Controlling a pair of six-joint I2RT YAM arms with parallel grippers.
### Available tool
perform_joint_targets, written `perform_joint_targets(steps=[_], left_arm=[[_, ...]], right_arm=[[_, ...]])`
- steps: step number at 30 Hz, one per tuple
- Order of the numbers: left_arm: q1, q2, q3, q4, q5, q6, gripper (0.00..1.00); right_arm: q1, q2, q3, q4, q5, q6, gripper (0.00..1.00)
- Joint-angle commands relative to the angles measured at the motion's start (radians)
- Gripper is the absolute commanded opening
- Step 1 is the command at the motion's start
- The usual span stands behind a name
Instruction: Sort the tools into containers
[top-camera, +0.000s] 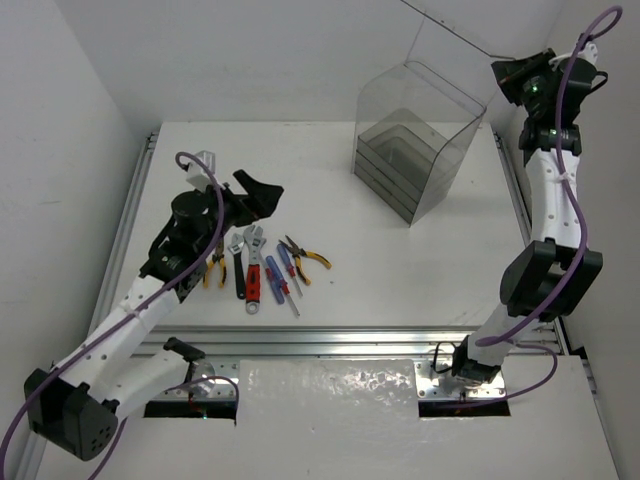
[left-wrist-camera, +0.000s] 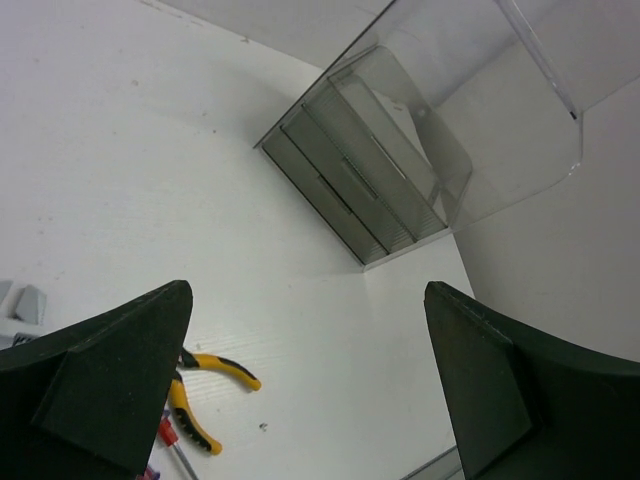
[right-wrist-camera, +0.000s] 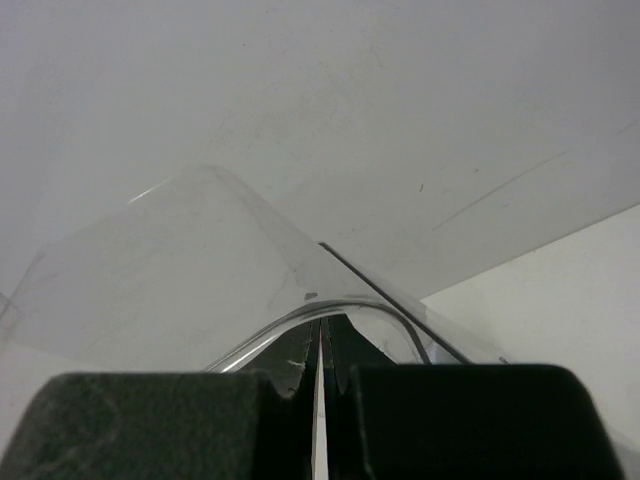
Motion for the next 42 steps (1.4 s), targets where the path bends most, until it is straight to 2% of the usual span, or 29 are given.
perform_joint_targets(steps=[1, 5, 10, 16, 21, 24, 26, 27, 31, 32, 37, 42], left_arm=[[0.012, -0.083, 0.028, -0.115, -0.05, 0.031, 1.0], [0.014, -0.143, 0.066, -0.217, -0.064, 0.036, 1.0], [0.014, -0.188, 0.128, -0.441, -0.156, 0.079, 1.0], [0.014, -0.229, 0.143, -0.615, -0.268, 0.177, 1.0], [0.012, -0.276, 0.09, -0.644, -0.402, 0.227, 1.0], [0.014, -0.329, 0.018, -0.588, -0.388, 0.212, 1.0], [0.014, -0.336, 0.022, -0.595, -0.4, 0.211, 1.0], [0.014, -0.336, 0.024, -0.597, -0.41, 0.208, 1.0], [0.014, -0.344, 0.027, -0.609, -0.44, 0.198, 1.0], [0.014, -0.346, 0.027, -0.612, -0.446, 0.197, 1.0], [0.014, -0.356, 0.03, -0.627, -0.475, 0.181, 1.0], [0.014, -0.37, 0.036, -0.647, -0.522, 0.155, 1.0]], right_arm=[[-0.01, 0.014, 0.058, 0.005, -0.007, -0.045, 0.0], [-0.01, 0.017, 0.065, 0.002, -0.028, -0.047, 0.0], [-0.01, 0.027, 0.111, -0.033, -0.039, -0.068, 0.0], [-0.01, 0.04, 0.169, -0.103, -0.055, -0.105, 0.0], [-0.01, 0.053, 0.203, -0.156, -0.059, -0.131, 0.0], [-0.01, 0.046, 0.203, -0.165, -0.068, -0.136, 0.0], [-0.009, 0.034, 0.202, -0.174, -0.107, -0.142, 0.02], [0.001, 0.027, 0.191, -0.185, -0.119, -0.142, 0.04], [0.048, -0.061, 0.093, -0.245, -0.125, -0.169, 0.44], [0.059, -0.08, 0.067, -0.254, -0.102, -0.175, 0.58], [0.172, -0.169, -0.05, -0.33, -0.065, -0.262, 0.62], [0.442, -0.264, -0.088, -0.441, 0.113, -0.415, 0.73]])
